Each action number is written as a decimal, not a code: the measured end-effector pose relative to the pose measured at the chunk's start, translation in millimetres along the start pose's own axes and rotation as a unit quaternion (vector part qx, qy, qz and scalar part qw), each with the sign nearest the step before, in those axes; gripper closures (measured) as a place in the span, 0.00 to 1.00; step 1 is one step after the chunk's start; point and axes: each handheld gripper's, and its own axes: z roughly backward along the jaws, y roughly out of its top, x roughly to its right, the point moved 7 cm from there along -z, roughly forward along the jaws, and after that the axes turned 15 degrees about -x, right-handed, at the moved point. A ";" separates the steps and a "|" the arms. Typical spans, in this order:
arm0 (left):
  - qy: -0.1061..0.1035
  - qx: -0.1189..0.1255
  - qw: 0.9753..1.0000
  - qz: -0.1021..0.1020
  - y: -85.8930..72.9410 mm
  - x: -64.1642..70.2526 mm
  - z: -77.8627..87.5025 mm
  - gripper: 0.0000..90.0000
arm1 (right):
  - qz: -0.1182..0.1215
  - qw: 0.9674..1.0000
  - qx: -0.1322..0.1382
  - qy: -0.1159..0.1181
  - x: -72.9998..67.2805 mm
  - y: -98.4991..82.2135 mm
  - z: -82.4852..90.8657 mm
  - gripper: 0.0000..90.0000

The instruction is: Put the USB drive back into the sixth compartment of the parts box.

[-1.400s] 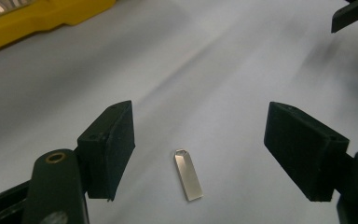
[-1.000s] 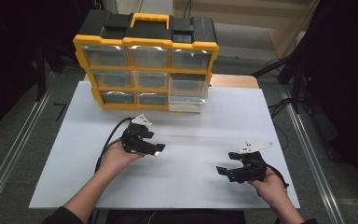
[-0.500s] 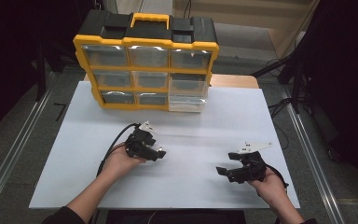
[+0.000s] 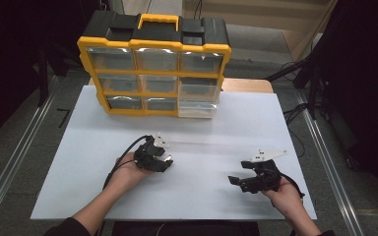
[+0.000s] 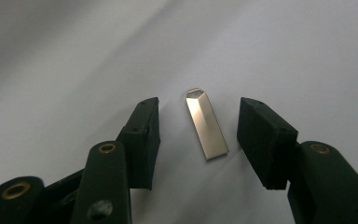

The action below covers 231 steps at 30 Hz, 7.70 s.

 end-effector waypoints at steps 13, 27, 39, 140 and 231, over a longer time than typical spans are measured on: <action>-0.037 -0.012 0.999 0.002 -1.7 -4.0 3.5 0.89 | 0.001 1.000 -0.003 -0.001 -0.4 0.0 -1.0 0.21; -0.072 0.009 0.997 0.013 1.1 -13.8 16.2 0.89 | 0.002 1.000 -0.002 0.002 -0.8 -0.1 -0.3 0.21; -0.103 0.028 0.994 -0.014 13.9 -13.0 33.6 0.89 | 0.007 1.000 0.004 0.002 -1.7 1.4 0.9 0.21; -0.142 0.033 0.980 -0.135 133.9 -11.4 157.1 0.89 | 0.018 1.000 0.016 0.004 -3.3 3.2 3.8 0.21; -0.124 0.049 0.990 -0.047 176.6 -51.5 160.1 0.51 | 0.027 0.999 0.018 0.009 -3.0 4.2 3.0 0.21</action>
